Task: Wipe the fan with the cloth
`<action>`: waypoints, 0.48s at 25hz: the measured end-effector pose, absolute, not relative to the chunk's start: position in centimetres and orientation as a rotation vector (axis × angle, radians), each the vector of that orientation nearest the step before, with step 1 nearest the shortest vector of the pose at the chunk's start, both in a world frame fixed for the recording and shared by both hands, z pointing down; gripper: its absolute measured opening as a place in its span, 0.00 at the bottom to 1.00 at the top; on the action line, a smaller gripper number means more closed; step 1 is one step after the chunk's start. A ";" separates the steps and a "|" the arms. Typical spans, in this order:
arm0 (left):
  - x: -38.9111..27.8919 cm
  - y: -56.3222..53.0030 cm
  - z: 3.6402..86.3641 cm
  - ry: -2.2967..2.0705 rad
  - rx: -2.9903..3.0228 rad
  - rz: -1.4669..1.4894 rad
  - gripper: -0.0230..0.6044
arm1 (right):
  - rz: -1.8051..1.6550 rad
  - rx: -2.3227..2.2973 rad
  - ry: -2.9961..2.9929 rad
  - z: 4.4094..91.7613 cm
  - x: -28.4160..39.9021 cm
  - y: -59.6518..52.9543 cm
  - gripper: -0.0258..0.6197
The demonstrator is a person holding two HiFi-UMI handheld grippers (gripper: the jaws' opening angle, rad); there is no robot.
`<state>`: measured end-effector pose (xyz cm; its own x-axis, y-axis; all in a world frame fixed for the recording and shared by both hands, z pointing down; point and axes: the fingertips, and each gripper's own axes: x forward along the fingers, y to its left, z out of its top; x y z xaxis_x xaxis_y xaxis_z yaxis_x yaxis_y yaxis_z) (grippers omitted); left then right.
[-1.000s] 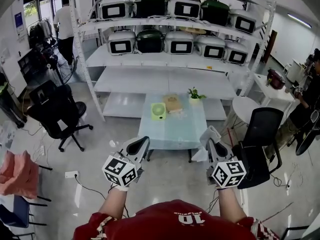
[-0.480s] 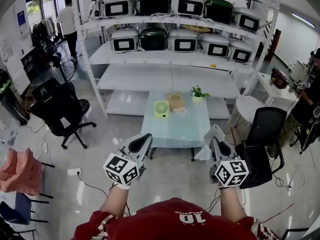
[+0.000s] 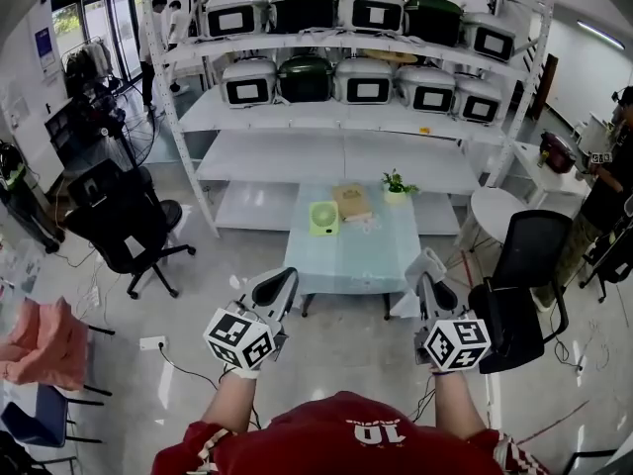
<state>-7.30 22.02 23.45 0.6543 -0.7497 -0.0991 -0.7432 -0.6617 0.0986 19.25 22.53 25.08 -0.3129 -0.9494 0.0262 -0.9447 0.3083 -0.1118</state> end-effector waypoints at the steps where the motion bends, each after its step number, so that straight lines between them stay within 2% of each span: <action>1: -7.3 22.0 23.4 -1.272 2.814 -0.203 0.04 | -0.160 -1.819 2.500 25.1 19.3 22.5 0.08; 12: -7.2 21.7 23.9 -1.286 2.801 -0.214 0.04 | -0.135 -1.819 2.450 25.1 19.0 22.6 0.07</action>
